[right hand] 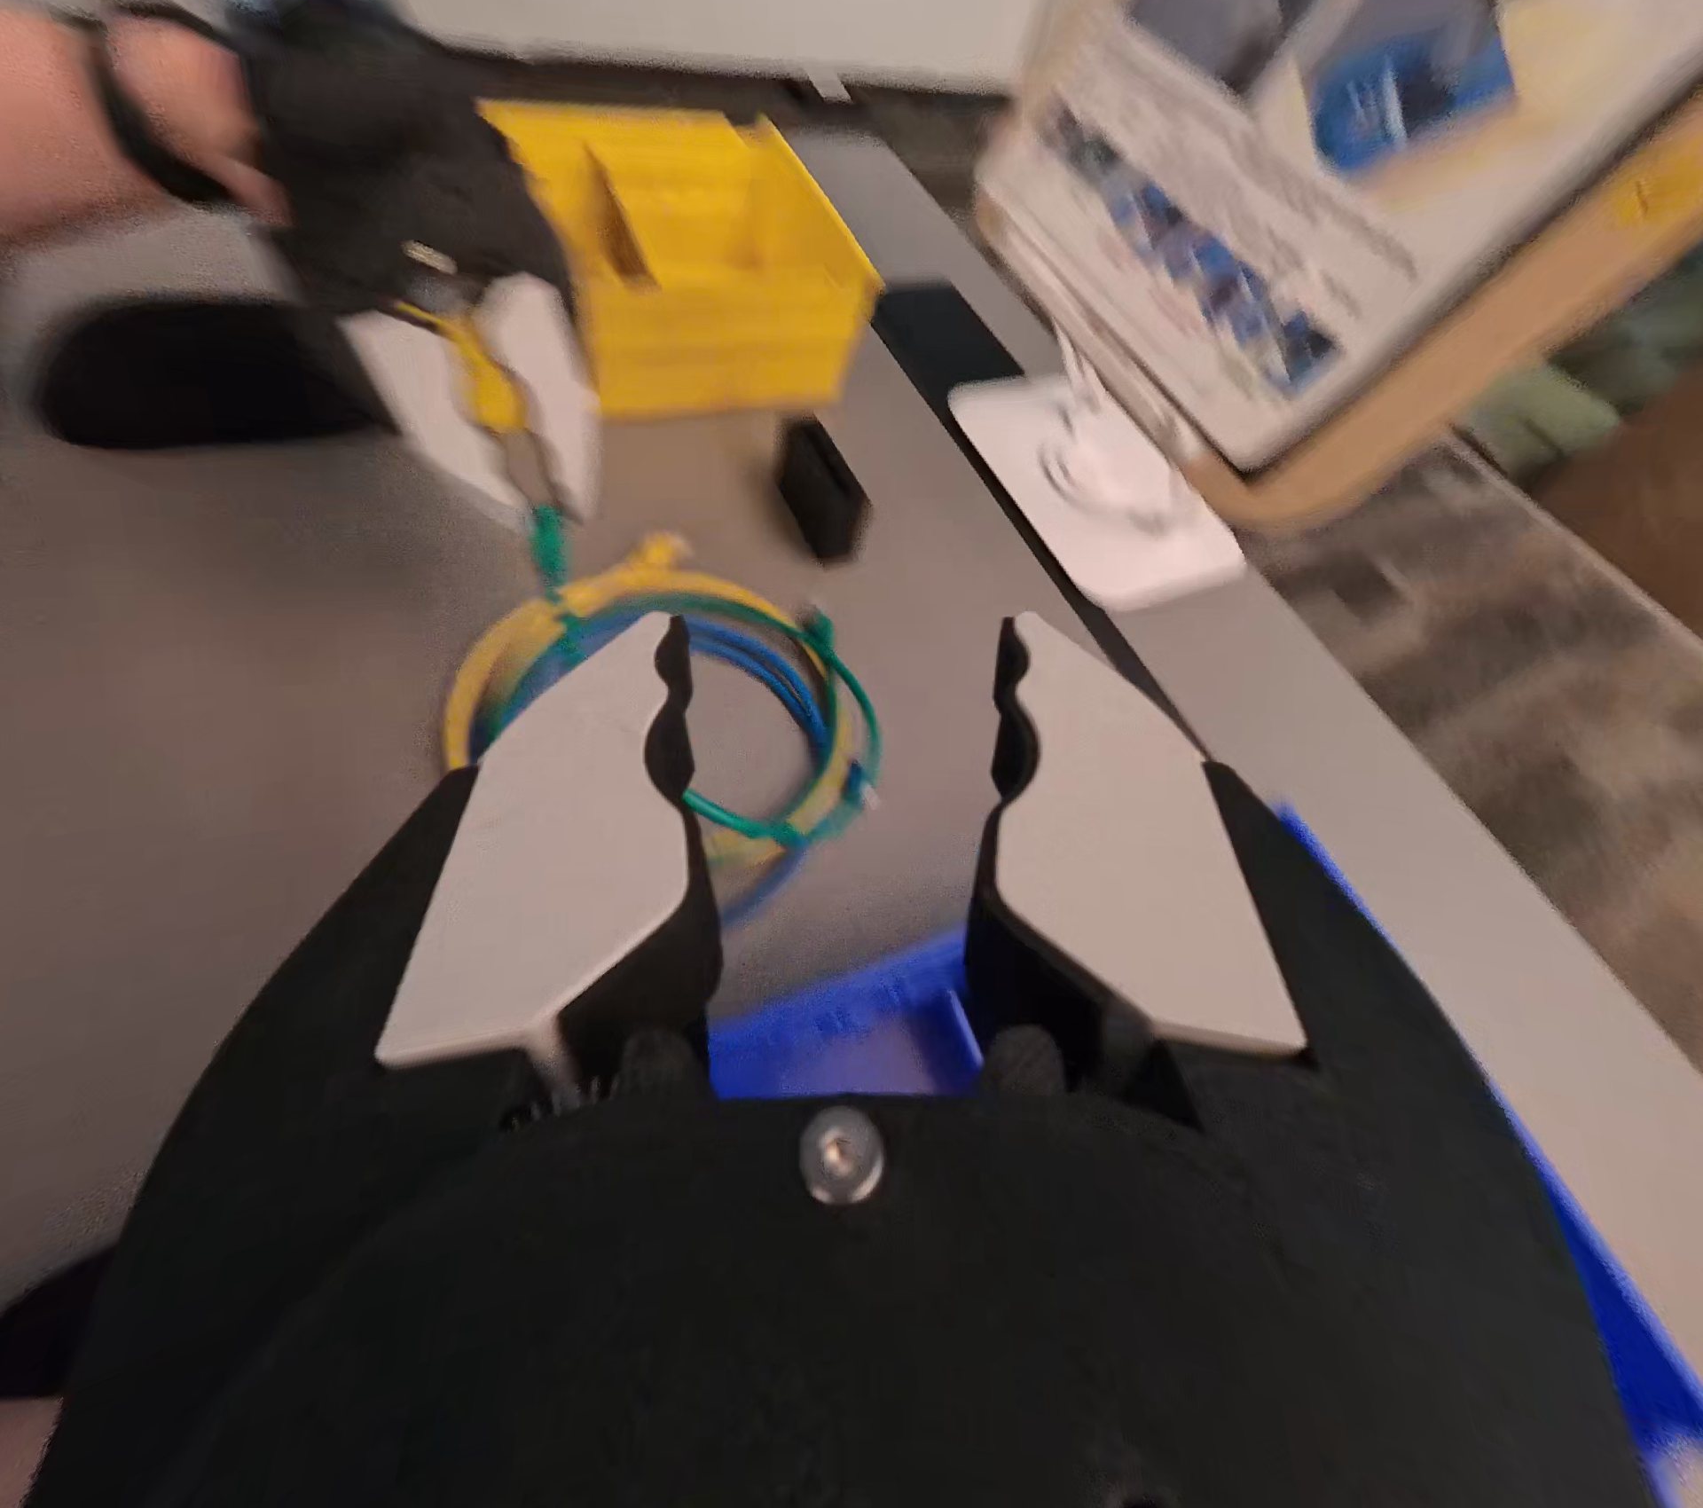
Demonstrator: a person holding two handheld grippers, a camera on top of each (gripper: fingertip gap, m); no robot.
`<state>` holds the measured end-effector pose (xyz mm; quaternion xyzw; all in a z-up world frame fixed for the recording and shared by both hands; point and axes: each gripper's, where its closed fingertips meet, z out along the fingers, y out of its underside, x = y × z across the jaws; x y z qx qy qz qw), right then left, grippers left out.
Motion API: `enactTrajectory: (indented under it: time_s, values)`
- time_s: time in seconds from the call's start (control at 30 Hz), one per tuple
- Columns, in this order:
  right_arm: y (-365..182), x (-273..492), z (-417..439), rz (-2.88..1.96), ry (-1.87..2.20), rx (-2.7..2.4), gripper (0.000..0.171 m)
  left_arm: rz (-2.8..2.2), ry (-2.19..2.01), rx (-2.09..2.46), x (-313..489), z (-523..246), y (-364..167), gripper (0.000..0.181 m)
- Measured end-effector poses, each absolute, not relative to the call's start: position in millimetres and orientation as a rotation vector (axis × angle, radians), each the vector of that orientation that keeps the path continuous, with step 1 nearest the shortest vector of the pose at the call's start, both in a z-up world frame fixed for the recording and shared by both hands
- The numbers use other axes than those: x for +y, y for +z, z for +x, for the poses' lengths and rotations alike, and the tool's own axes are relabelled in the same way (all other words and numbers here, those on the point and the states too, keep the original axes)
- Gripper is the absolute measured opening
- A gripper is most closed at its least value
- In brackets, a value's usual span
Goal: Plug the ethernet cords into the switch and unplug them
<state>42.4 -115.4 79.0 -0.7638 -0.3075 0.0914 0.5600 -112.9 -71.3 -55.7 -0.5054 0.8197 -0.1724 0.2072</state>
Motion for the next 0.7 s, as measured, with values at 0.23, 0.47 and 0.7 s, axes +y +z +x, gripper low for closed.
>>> enactTrajectory:
  time_s: [0.23,0.47,0.7]
  values:
    - [136,-161,-123,-1.376,0.924,-0.982,0.038,-1.404,-0.642,2.102,-45,-98,11,0.013]
    - [12,-86,-163,-1.788,1.080,-0.633,0.037,-1.425,-0.701,2.022,-25,-118,24,0.012]
    - [20,-30,-127,-1.471,1.225,-0.221,0.049,-1.413,-0.745,2.015,-28,-141,27,0.012]
